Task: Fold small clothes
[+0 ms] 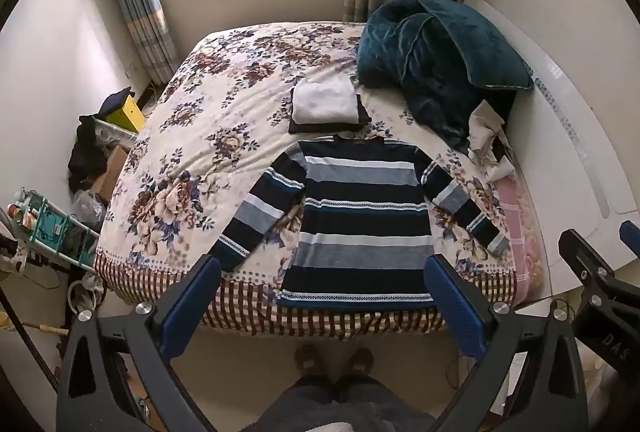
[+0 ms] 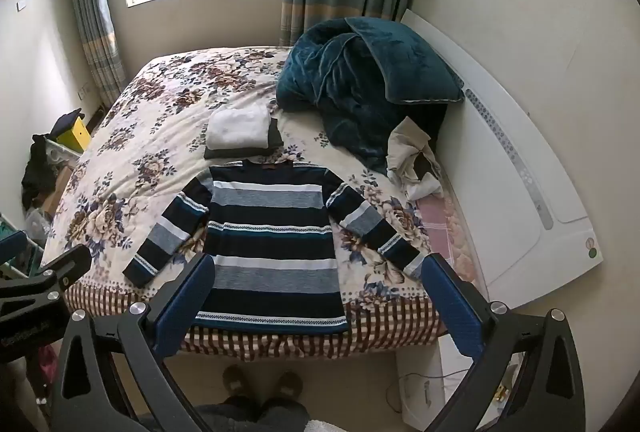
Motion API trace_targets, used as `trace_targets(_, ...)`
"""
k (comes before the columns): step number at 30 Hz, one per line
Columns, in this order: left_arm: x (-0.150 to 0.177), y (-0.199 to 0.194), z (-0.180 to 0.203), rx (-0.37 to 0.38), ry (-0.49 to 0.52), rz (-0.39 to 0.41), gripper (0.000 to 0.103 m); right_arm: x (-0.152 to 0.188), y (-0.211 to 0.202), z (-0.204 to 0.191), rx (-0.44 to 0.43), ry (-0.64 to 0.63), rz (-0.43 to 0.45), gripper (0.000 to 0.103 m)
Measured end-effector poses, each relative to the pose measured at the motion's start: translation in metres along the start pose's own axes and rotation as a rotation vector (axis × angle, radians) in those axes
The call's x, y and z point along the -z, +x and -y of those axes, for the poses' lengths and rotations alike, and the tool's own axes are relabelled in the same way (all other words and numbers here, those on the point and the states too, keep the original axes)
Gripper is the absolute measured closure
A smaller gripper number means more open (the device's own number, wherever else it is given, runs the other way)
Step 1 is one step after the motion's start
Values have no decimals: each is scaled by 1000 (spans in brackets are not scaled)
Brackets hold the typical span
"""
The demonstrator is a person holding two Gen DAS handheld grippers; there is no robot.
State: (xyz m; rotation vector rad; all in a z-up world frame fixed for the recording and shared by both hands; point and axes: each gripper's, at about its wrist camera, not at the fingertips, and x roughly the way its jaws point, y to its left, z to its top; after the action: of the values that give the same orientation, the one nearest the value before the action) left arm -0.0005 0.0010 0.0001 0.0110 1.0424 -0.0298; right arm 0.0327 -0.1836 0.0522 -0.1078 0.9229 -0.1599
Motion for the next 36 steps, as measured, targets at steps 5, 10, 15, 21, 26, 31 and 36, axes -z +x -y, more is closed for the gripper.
trace_targets(5,2,3,1,-2,5,-5,0,0,-1,0,-6,-5,4,0)
trace_targets(10,0,4,3,-8,5,1,0,1,-5,0,-4,3,1,0)
trace_targets(15,-3,2,0,-2,4,1,0,1,-6,-1,-3,0,-2,0)
trace_targets(21,-1,1,1,-3,3,10,0,3,-5,0,-1,-2,2,0)
trace_targets(26,-3,-3,0,-5,4,11,0,3,-5,1,-2,0,2,0)
trace_targets(31,-1,-3,0,-4,2,16,0,4,-7,-1,-4,-3,5,0)
trace_targets(36,-2,-3,0,-3,4,20,0,5,-8,-3,-6,-5,9,0)
